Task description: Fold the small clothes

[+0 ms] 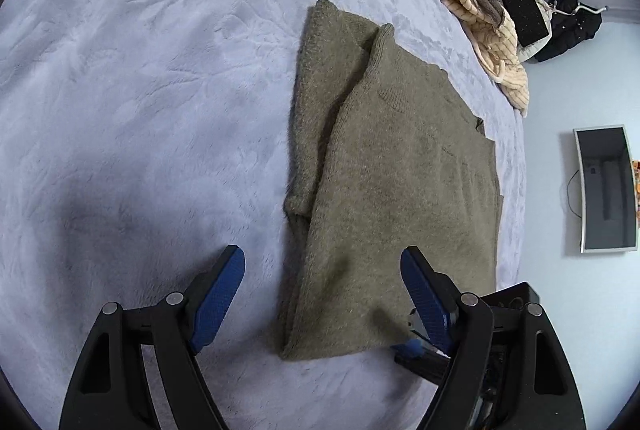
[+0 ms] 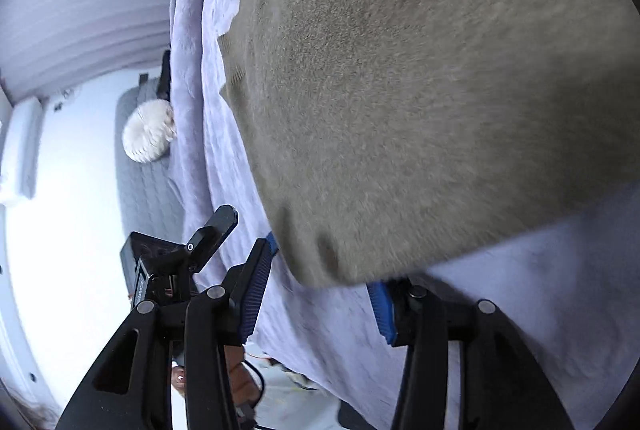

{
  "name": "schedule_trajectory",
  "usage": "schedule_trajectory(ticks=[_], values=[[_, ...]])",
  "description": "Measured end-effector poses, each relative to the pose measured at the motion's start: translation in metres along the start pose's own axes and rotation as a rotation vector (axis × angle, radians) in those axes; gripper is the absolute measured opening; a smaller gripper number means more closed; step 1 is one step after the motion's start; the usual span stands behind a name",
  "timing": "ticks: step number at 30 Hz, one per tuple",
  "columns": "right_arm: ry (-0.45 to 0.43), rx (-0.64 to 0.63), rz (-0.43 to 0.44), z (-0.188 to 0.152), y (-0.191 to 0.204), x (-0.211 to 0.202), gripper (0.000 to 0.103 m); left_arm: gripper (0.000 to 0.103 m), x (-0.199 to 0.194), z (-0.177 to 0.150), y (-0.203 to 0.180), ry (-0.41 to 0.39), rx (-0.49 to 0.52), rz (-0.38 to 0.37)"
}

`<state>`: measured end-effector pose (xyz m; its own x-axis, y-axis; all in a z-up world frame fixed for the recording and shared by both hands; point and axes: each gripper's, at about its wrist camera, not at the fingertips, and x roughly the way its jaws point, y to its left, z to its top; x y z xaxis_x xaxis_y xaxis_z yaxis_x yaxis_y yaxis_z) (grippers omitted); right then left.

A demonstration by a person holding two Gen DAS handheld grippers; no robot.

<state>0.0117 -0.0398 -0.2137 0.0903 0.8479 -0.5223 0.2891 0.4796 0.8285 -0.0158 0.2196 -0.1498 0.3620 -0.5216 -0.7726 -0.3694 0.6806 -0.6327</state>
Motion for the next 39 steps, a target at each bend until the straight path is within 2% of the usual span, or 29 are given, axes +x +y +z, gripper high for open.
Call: schedule_trajectory(ticks=[1, 4, 6, 9, 12, 14, 16, 18, 21, 25, 28, 29, 30, 31, 32, 34, 36, 37, 38, 39], values=[[0.003, 0.007, 0.017, 0.002, 0.000, 0.006, 0.049, 0.081, 0.003, 0.005, 0.000, 0.008, -0.008, -0.019], [0.017, 0.068, 0.084, 0.008, -0.001, 0.019, 0.008, 0.081, 0.012, 0.018, -0.001, 0.039, -0.013, -0.071], [0.008, 0.086, 0.164, 0.012, 0.003, 0.014, 0.008, 0.081, 0.019, 0.027, -0.004, 0.068, 0.006, -0.109], [0.000, 0.040, 0.259, 0.019, 0.022, -0.002, 0.008, 0.081, 0.032, 0.039, -0.008, 0.119, 0.015, -0.186], [0.001, -0.023, 0.288, 0.023, 0.043, -0.010, 0.008, 0.081, 0.044, 0.053, -0.011, 0.149, 0.001, -0.275], [0.008, -0.065, 0.281, 0.024, 0.053, -0.016, 0.008, 0.081, 0.049, 0.062, -0.019, 0.139, 0.007, -0.299], [0.019, -0.102, 0.253, 0.023, 0.059, -0.015, 0.008, 0.081, 0.053, 0.068, -0.035, 0.126, 0.036, -0.314], [0.035, -0.123, 0.218, 0.021, 0.058, -0.015, 0.008, 0.081, 0.055, 0.070, -0.054, 0.117, 0.093, -0.295], [0.074, -0.141, 0.139, 0.014, 0.050, -0.006, 0.008, 0.081, 0.065, 0.064, -0.086, 0.104, 0.224, -0.141], [0.188, -0.206, -0.090, 0.003, 0.040, 0.006, 0.012, 0.081, 0.080, 0.056, -0.090, 0.124, 0.270, -0.008], [0.246, -0.301, -0.246, -0.005, 0.047, 0.001, 0.013, 0.081, 0.084, 0.054, -0.087, 0.118, 0.265, 0.014], [0.250, -0.332, -0.278, -0.006, 0.051, -0.005, 0.021, 0.080, 0.084, 0.054, -0.088, 0.115, 0.264, 0.020], [0.245, -0.358, -0.297, -0.004, 0.055, -0.013, 0.031, 0.072, 0.085, 0.054, -0.089, 0.108, 0.271, 0.035], [0.231, -0.372, -0.303, -0.003, 0.058, -0.022, 0.056, 0.067, 0.084, 0.053, -0.088, 0.104, 0.292, 0.072], [0.201, -0.389, -0.305, 0.002, 0.063, -0.034, 0.062, 0.060, 0.086, 0.053, -0.090, 0.102, 0.308, 0.103], [0.112, -0.426, -0.322, 0.012, 0.072, -0.061, 0.060, 0.052, 0.087, 0.052, -0.090, 0.097, 0.318, 0.134], [-0.001, -0.461, -0.368, 0.027, 0.080, -0.083, 0.035, 0.041, 0.085, 0.052, -0.091, 0.091, 0.321, 0.149], [-0.036, -0.467, -0.401, 0.035, 0.082, -0.089, 0.013, 0.038, 0.084, 0.052, -0.092, 0.087, 0.325, 0.158], [-0.062, -0.467, -0.437, 0.046, 0.083, -0.093, 0.008, 0.032, 0.082, 0.051, -0.093, 0.082, 0.329, 0.166], [-0.082, -0.467, -0.470, 0.055, 0.083, -0.095, 0.008, 0.027, 0.080, 0.051, -0.094, 0.077, 0.334, 0.170]])
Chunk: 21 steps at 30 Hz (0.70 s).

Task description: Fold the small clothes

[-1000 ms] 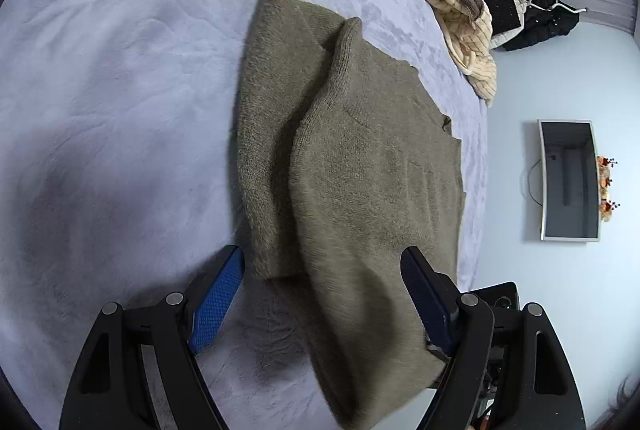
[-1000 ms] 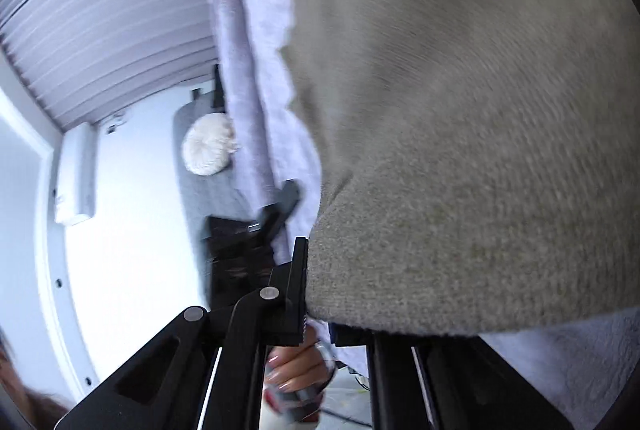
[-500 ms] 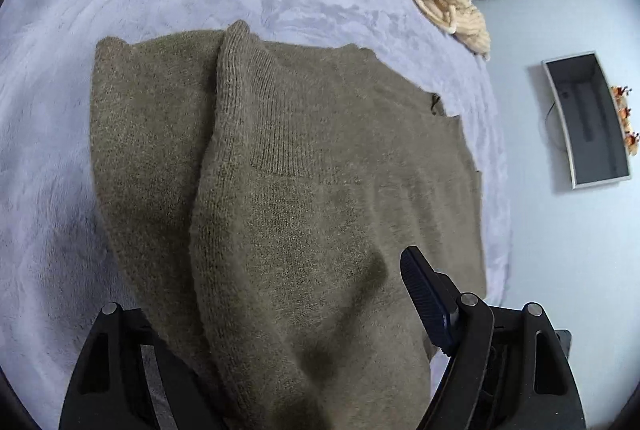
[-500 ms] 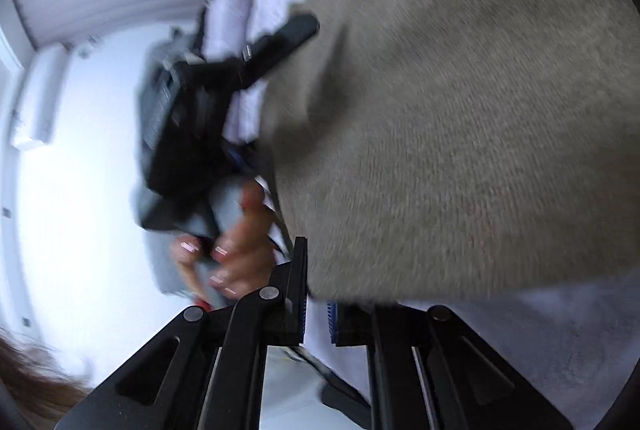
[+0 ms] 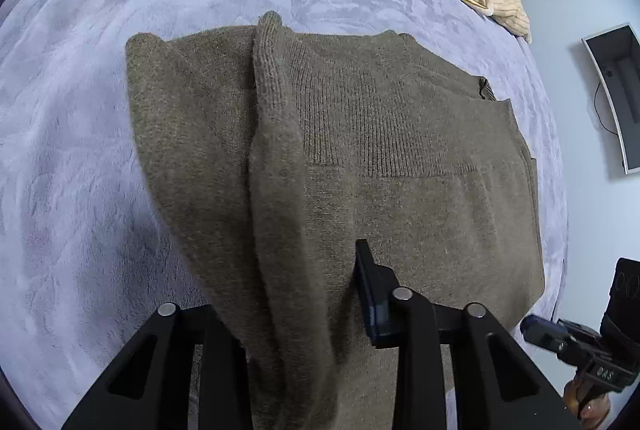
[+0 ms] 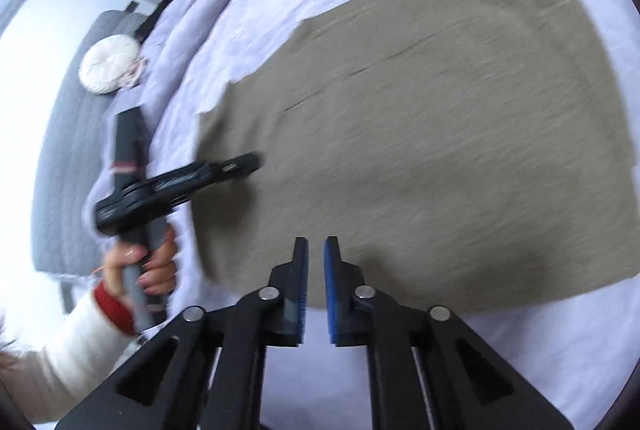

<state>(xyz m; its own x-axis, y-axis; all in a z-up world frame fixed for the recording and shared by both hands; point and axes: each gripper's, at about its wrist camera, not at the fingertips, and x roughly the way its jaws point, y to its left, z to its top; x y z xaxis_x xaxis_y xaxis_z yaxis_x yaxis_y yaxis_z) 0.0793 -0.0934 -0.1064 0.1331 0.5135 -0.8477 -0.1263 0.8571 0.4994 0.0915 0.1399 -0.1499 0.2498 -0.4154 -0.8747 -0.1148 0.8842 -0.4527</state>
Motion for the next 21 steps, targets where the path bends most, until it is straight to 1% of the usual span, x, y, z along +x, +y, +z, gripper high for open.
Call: schedule_trajectory(ticks=[1, 2, 3, 4, 5, 6, 8, 9, 11, 14, 17, 18, 21], values=[[-0.007, -0.002, -0.027, 0.005, -0.011, 0.003, 0.008, 0.027, -0.002, 0.000, -0.002, -0.004, 0.002, 0.002], [-0.004, -0.010, -0.039, 0.006, -0.021, 0.005, 0.008, 0.023, -0.005, 0.000, -0.003, -0.011, -0.001, 0.002], [0.012, -0.023, -0.062, 0.007, -0.029, 0.013, 0.008, 0.023, -0.009, 0.000, -0.005, -0.019, -0.015, -0.011], [0.043, -0.029, -0.106, 0.004, -0.040, 0.021, 0.007, 0.023, -0.013, -0.001, -0.006, -0.028, -0.031, -0.032], [0.075, -0.014, -0.113, 0.000, -0.053, 0.029, 0.006, 0.023, -0.019, -0.001, -0.007, -0.041, -0.052, -0.068], [0.071, 0.027, -0.063, -0.004, -0.065, 0.035, 0.006, 0.023, -0.025, -0.001, -0.011, -0.056, -0.067, -0.102], [0.038, 0.080, 0.005, -0.005, -0.079, 0.031, 0.005, 0.023, -0.036, 0.001, -0.021, -0.079, -0.084, -0.161], [0.027, 0.097, 0.024, -0.005, -0.083, 0.029, 0.003, 0.019, -0.040, 0.002, -0.029, -0.086, -0.082, -0.177], [0.013, 0.129, 0.054, -0.005, -0.090, 0.027, 0.002, 0.019, -0.045, 0.005, -0.049, -0.096, -0.071, -0.209], [-0.002, 0.149, 0.079, -0.005, -0.096, 0.026, 0.002, 0.019, -0.045, 0.010, -0.088, -0.100, -0.014, -0.226], [-0.011, 0.168, 0.107, -0.015, -0.111, 0.014, 0.002, 0.019, -0.041, 0.016, -0.135, -0.096, 0.065, -0.241], [-0.015, 0.175, 0.119, -0.021, -0.120, 0.012, 0.002, 0.019, -0.039, 0.019, -0.151, -0.097, 0.091, -0.246], [-0.026, 0.213, 0.168, -0.021, -0.131, 0.012, 0.002, 0.019, -0.023, 0.028, -0.197, -0.088, 0.155, -0.255]])
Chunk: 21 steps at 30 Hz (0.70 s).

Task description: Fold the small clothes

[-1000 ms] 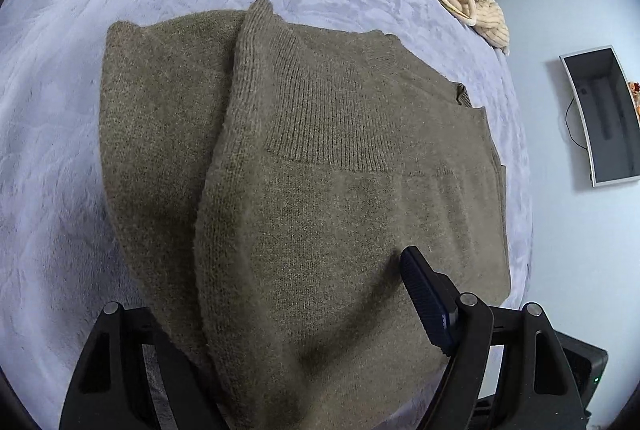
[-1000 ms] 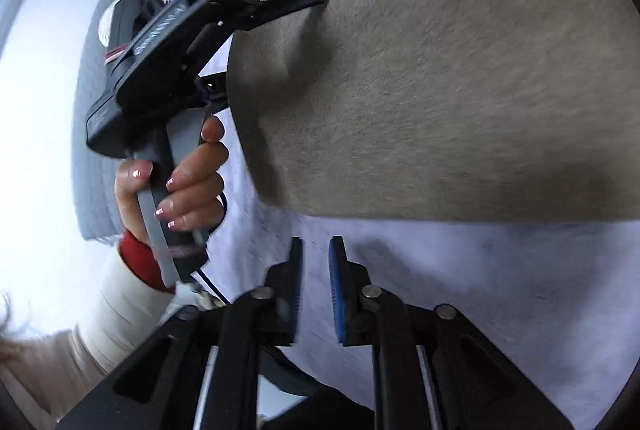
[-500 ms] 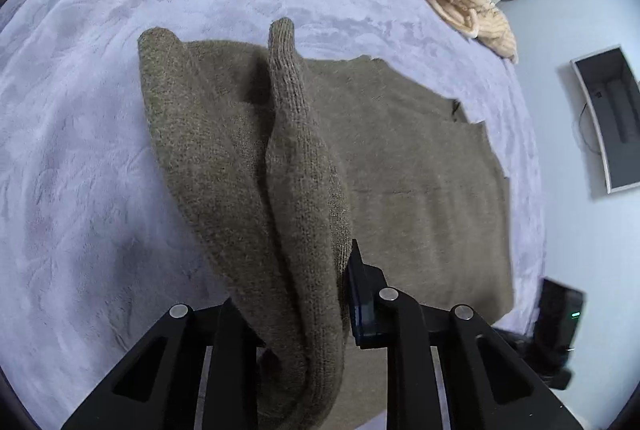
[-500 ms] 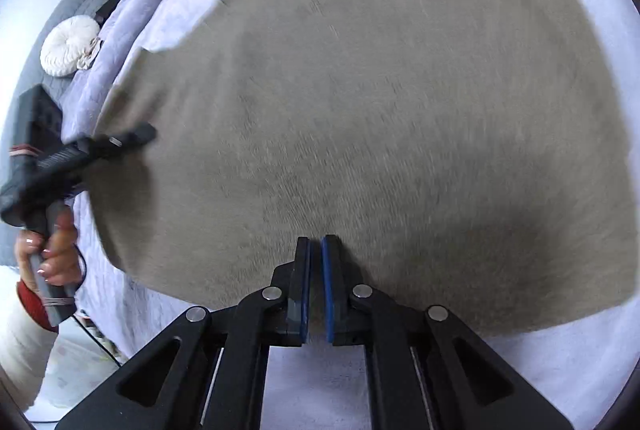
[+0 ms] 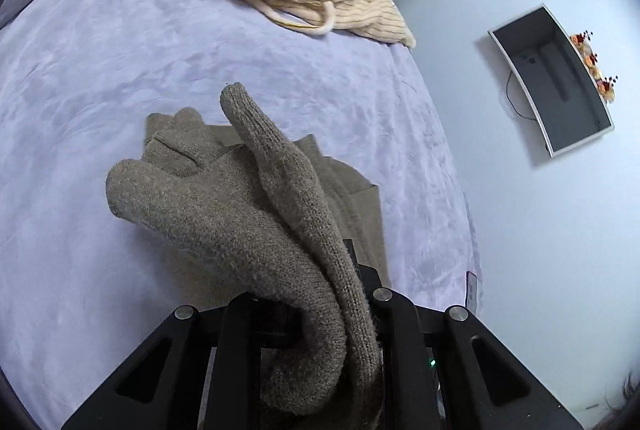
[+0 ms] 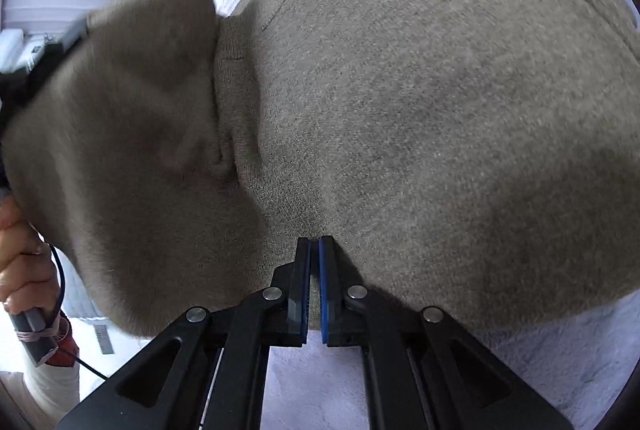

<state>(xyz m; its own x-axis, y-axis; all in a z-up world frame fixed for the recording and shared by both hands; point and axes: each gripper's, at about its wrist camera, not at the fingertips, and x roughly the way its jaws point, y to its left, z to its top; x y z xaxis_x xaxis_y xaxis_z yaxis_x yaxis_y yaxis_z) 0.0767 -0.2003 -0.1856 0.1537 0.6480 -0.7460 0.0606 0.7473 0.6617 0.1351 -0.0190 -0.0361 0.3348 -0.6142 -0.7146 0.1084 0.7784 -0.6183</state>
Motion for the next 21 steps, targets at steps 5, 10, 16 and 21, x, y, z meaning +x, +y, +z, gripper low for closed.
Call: schedule_trajectory(ticks=[5, 10, 16, 21], values=[[-0.010, 0.066, 0.078, -0.002, -0.041, -0.023, 0.002, 0.019, 0.079, 0.004, -0.039, 0.111, 0.040, 0.009], [-0.013, 0.133, 0.145, 0.002, -0.067, -0.033, 0.000, 0.019, 0.134, -0.013, -0.058, 0.196, 0.145, 0.178], [0.018, 0.174, 0.189, 0.010, -0.086, -0.047, 0.002, 0.019, 0.126, -0.026, -0.101, 0.144, 0.369, 0.366], [-0.028, 0.185, 0.141, 0.020, -0.102, -0.088, 0.005, 0.033, 0.109, -0.030, -0.117, 0.089, 0.478, 0.407]])
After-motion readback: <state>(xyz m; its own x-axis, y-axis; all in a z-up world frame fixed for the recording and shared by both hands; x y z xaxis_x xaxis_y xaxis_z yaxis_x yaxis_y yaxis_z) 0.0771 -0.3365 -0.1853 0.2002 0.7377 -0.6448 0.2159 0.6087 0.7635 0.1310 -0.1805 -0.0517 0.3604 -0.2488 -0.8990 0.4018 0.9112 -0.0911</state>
